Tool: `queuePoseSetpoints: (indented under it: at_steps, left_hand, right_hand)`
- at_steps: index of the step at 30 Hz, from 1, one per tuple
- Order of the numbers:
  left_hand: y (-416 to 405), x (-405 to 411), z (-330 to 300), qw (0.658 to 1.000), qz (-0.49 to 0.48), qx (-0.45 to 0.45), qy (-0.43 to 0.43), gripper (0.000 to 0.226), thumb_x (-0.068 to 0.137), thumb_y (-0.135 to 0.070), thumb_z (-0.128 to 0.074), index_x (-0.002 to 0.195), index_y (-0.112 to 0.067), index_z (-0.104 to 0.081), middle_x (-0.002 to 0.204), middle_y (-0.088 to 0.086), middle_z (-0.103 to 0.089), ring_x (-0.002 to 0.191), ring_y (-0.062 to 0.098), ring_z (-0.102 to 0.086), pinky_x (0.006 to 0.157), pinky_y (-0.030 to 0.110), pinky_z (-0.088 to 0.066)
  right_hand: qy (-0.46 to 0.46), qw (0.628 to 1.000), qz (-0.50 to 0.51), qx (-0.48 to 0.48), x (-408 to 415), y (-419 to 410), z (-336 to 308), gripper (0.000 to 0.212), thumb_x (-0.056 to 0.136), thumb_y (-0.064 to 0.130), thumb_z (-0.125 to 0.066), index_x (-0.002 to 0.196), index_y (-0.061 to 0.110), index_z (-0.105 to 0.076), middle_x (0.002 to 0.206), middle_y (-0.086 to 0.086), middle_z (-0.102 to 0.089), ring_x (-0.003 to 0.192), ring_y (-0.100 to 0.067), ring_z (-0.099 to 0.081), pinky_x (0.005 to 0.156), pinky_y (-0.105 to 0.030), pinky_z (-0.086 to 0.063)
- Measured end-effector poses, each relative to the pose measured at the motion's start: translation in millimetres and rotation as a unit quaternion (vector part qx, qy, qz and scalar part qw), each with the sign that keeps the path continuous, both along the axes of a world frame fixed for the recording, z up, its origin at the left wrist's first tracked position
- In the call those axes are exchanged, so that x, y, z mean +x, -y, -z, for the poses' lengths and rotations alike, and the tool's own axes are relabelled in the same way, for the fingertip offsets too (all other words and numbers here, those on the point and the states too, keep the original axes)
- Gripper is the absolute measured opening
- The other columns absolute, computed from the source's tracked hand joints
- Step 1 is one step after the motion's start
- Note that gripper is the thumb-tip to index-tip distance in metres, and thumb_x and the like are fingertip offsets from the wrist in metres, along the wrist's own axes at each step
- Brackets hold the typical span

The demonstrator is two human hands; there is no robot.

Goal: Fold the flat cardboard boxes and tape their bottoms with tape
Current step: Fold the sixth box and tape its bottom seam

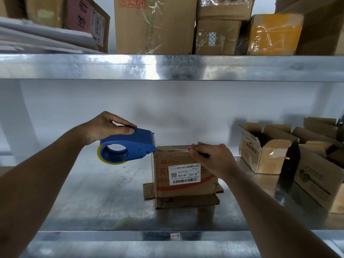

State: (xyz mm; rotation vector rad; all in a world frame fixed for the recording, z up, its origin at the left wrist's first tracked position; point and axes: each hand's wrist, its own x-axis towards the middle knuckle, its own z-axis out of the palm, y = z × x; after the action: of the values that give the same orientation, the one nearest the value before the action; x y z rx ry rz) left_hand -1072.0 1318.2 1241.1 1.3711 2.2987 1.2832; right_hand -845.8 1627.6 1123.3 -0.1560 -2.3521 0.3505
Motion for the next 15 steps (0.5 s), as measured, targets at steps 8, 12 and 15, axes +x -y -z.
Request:
queuePoseSetpoints:
  at_steps: [8,12,15]
  left_hand:
    - [9.0,-3.4,28.2,0.998,-0.007,0.062,0.015,0.028,0.084,-0.024,-0.083,0.111,-0.023,-0.081,0.098,0.000,-0.081,0.088,0.019,-0.077,0.067,0.020,-0.058]
    - [17.8,-9.1,39.3,0.996,-0.001,0.085,0.011,0.027,0.088,-0.018,-0.080,0.114,-0.022,-0.080,0.101,-0.001,-0.081,0.091,0.019,-0.077,0.070,0.023,-0.060]
    - [24.4,-14.0,48.2,0.995,0.007,0.098,0.011,0.029,0.088,-0.018,-0.079,0.117,-0.021,-0.079,0.103,-0.002,-0.080,0.093,0.019,-0.076,0.073,0.026,-0.061]
  right_hand:
    - [0.172,0.961,0.206,0.073,-22.2,61.1,-64.0,0.035,0.093,0.050,-0.061,0.075,0.021,-0.062,0.071,0.005,-0.063,0.061,-0.014,-0.059,0.059,-0.027,-0.044]
    - [0.165,0.974,0.146,0.048,-49.0,100.6,-59.9,0.027,0.095,0.011,-0.065,0.122,0.015,-0.059,0.119,-0.006,-0.068,0.091,-0.019,-0.065,0.083,-0.036,-0.056]
    - [0.102,0.994,0.033,0.021,-55.7,114.7,-36.3,0.055,0.103,0.013,-0.057,0.154,0.027,-0.044,0.144,0.005,-0.060,0.089,-0.004,-0.064,0.086,-0.031,-0.060]
